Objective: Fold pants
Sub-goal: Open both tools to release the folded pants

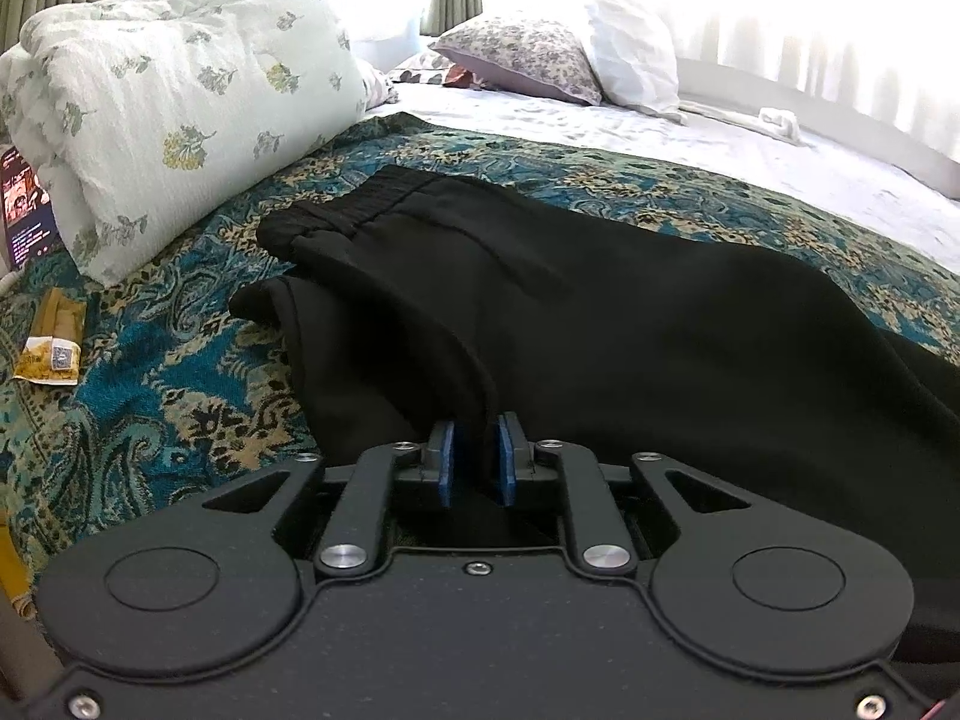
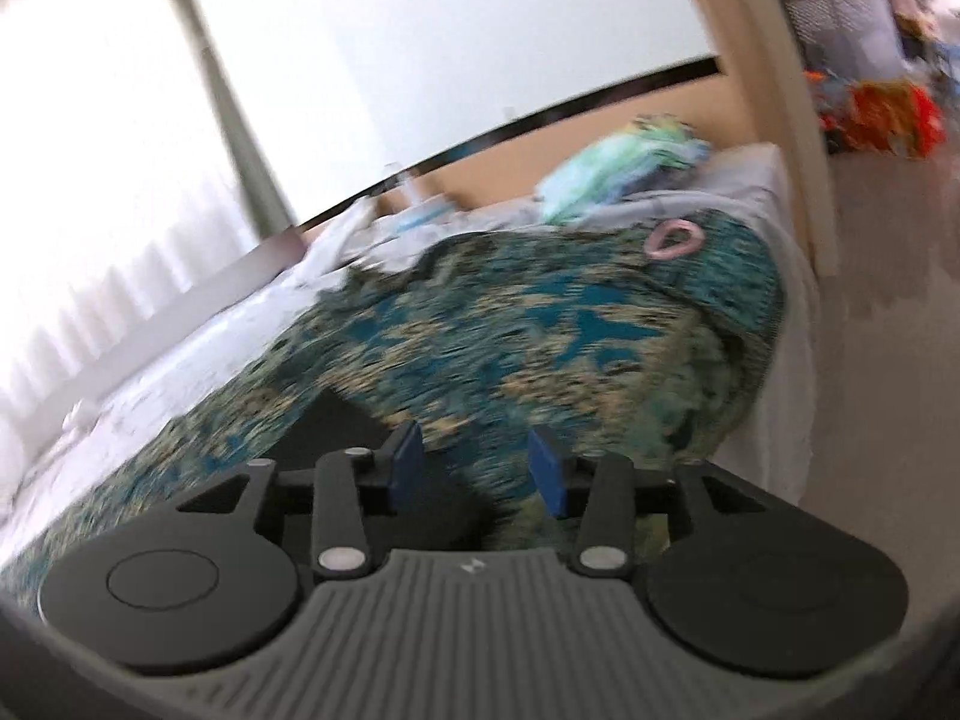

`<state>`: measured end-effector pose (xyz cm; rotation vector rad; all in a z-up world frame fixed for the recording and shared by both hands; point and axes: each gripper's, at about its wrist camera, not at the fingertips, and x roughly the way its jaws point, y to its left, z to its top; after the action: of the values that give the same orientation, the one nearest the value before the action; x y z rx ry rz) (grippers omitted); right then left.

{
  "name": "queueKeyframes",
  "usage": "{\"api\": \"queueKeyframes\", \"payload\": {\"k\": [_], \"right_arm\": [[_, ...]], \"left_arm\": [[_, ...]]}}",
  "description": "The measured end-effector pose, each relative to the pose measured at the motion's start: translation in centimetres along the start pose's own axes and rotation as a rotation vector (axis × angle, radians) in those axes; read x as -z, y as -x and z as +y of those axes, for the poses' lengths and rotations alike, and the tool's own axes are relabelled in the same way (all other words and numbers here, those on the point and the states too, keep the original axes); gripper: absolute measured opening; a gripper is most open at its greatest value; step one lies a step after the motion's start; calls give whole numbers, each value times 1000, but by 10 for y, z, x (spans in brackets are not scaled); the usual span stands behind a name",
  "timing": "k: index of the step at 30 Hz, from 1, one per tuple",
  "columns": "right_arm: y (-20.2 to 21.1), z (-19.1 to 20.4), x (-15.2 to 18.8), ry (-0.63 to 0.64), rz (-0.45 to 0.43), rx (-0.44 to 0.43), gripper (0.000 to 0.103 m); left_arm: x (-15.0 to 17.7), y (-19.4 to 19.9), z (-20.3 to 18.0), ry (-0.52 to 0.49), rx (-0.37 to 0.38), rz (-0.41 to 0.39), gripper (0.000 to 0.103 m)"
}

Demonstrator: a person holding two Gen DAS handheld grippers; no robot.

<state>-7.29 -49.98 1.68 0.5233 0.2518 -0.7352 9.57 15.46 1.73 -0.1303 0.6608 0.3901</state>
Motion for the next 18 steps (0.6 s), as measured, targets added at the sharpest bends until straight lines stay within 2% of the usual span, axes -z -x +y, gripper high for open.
{"api": "queueKeyframes", "payload": {"k": [2,6,9,12,18], "right_arm": [[0,18,4,48,18,-33,62],[1,62,18,165,56,-93,65],[4,99,33,250,92,-145,67],[13,140,53,365,117,-207,68],[37,222,102,579,140,-368,72]], "left_arm": [[0,4,3,6,17,3,22],[-1,19,15,38,101,8,51],[-1,32,25,40,159,-4,59],[-4,39,41,74,177,-27,74],[-21,22,85,211,124,-26,76]]}}
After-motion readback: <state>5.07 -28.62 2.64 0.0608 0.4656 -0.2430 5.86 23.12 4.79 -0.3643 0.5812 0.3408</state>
